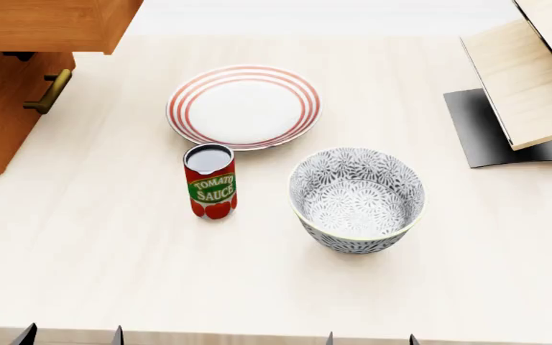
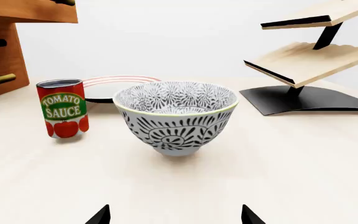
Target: Close the top drawer of the cabinet.
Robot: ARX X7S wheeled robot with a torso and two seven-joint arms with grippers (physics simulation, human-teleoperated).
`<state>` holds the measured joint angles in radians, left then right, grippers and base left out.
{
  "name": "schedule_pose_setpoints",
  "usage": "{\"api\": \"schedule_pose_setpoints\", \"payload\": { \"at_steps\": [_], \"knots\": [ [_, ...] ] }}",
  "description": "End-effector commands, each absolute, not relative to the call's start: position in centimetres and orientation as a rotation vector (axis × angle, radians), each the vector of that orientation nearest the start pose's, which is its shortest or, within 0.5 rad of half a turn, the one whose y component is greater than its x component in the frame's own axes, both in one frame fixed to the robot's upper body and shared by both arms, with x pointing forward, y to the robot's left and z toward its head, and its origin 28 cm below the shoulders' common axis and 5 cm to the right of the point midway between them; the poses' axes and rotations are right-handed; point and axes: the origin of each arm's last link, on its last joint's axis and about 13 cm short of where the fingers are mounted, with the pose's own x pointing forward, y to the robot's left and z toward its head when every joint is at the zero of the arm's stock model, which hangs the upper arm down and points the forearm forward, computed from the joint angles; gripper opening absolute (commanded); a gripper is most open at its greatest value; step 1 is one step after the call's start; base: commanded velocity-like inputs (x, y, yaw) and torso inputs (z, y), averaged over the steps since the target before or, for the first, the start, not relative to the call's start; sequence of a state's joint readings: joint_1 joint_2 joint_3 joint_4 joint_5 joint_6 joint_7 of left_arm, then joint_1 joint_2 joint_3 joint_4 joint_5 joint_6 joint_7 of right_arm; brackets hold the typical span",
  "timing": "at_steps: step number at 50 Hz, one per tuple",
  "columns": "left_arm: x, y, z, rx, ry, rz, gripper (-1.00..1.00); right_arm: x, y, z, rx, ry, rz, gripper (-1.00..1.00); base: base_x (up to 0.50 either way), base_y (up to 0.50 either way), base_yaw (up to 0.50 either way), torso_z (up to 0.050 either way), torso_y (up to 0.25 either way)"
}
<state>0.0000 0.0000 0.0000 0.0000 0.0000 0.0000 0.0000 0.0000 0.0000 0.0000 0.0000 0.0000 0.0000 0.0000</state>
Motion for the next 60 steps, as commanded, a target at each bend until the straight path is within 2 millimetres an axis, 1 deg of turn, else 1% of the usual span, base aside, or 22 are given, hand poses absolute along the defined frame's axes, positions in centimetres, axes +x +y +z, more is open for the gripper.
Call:
{"api": "schedule_pose_setpoints", "payload": {
  "at_steps": [1, 7, 9, 11, 12, 14, 15, 19, 21, 22, 30, 31, 33, 35, 39, 41, 42, 47, 50, 53, 56, 60],
  "knots": [
    [21.0, 20.5, 1.4, 0.000, 0.000, 0.000, 1.00, 21.0, -9.6, 1.4, 0.000, 0.000, 0.000, 1.00, 0.00, 0.00, 0.00, 0.000, 0.000],
    [21.8, 20.5, 1.7, 0.020, -0.005, 0.017, 1.00, 21.5, -9.8, 1.8, -0.012, 0.006, -0.006, 1.00, 0.00, 0.00, 0.00, 0.000, 0.000],
    [22.4, 20.4, 2.4, 0.053, -0.036, 0.035, 1.00, 21.7, -10.1, 2.7, -0.018, -0.005, -0.007, 1.00, 0.00, 0.00, 0.00, 0.000, 0.000],
    [22.5, 20.5, 3.5, 0.044, -0.051, 0.025, 1.00, 21.5, -10.2, 3.8, -0.018, -0.039, -0.021, 1.00, 0.00, 0.00, 0.00, 0.000, 0.000],
    [22.4, 20.6, 5.0, 0.051, -0.111, 0.049, 1.00, 20.9, -10.2, 5.4, -0.055, -0.096, -0.038, 1.00, 0.00, 0.00, 0.00, 0.000, 0.000],
    [22.2, 20.6, 6.3, 0.046, -0.135, 0.039, 1.00, 20.7, -10.2, 6.5, -0.067, -0.127, -0.051, 1.00, 0.00, 0.00, 0.00, 0.000, 0.000],
    [22.0, 20.5, 7.5, 0.050, -0.172, 0.046, 1.00, 20.7, -10.3, 7.6, -0.076, -0.149, -0.055, 1.00, 0.00, 0.00, 0.00, 0.000, 0.000],
    [21.3, 20.2, 9.4, 0.070, -0.245, 0.042, 1.00, 20.7, -10.5, 9.2, -0.082, -0.176, -0.058, 1.00, 0.00, 0.00, 0.00, 0.000, 0.000],
    [21.3, 20.2, 9.4, 0.070, -0.245, 0.042, 1.00, 20.7, -10.5, 9.3, -0.082, -0.176, -0.058, 1.00, 0.00, 0.00, 0.00, 0.000, 0.000],
    [21.6, 20.2, 10.2, 0.052, -0.242, 0.034, 1.00, 20.8, -10.6, 9.7, -0.067, -0.169, -0.044, 1.00, 0.00, 0.00, 0.00, 0.000, 0.000],
    [21.9, 20.6, 12.1, 0.010, -0.269, 0.029, 1.00, 20.6, -10.7, 10.3, -0.092, -0.193, -0.096, 1.00, 0.00, 0.00, 0.00, 0.000, 0.000],
    [22.0, 20.6, 12.8, -0.012, -0.299, 0.047, 1.00, 20.4, -10.7, 10.6, -0.085, -0.212, -0.105, 1.00, 0.00, 0.00, 0.00, 0.000, 0.000],
    [21.8, 20.7, 13.3, -0.030, -0.289, 0.009, 1.00, 20.4, -10.6, 10.7, -0.088, -0.207, -0.105, 1.00, 0.00, 0.00, 0.00, 0.000, 0.000],
    [21.9, 20.3, 13.3, 0.005, -0.293, 0.037, 1.00, 20.7, -10.7, 10.7, -0.078, -0.186, -0.106, 1.00, 0.00, 0.00, 0.00, 0.000, 0.000],
    [22.4, 19.6, 12.7, 0.040, -0.272, 0.019, 1.00, 20.9, -10.6, 10.5, -0.065, -0.167, -0.096, 1.00, 0.00, 0.00, 0.00, 0.000, 0.000],
    [22.5, 19.3, 12.7, 0.047, -0.271, 0.012, 1.00, 20.8, -10.5, 10.5, -0.069, -0.174, -0.089, 1.00, 0.00, 0.00, 0.00, 0.000, 0.000],
    [22.6, 19.3, 12.9, 0.045, -0.271, 0.009, 1.00, 20.7, -10.5, 10.6, -0.094, -0.216, -0.105, 1.00, 0.23, 0.00, 0.00, 0.000, 0.000],
    [22.8, 19.1, 12.9, 0.054, -0.255, -0.027, 1.00, 20.9, -10.6, 10.6, -0.084, -0.190, -0.100, 1.00, 0.50, 0.00, 0.00, 0.000, 0.000],
    [22.8, 18.9, 12.5, 0.068, -0.238, -0.058, 1.00, 21.0, -10.4, 10.3, -0.092, -0.186, -0.092, 1.00, 0.50, 0.00, 0.00, 0.000, 0.000],
    [23.1, 18.9, 12.2, 0.078, -0.235, -0.042, 1.00, 21.1, -10.3, 10.1, -0.093, -0.184, -0.090, 1.00, 0.50, 0.00, 0.00, 0.000, 0.000],
    [23.3, 18.9, 12.4, 0.079, -0.235, -0.036, 1.00, 21.3, -10.3, 10.1, -0.097, -0.178, -0.083, 1.00, 0.50, 0.00, 0.00, 0.000, 0.000],
    [23.1, 18.6, 12.3, 0.108, -0.237, -0.068, 1.00, 21.2, -10.3, 10.1, -0.098, -0.181, -0.083, 1.00, 0.50, 0.00, 0.00, 0.000, 0.000]
  ]
}}
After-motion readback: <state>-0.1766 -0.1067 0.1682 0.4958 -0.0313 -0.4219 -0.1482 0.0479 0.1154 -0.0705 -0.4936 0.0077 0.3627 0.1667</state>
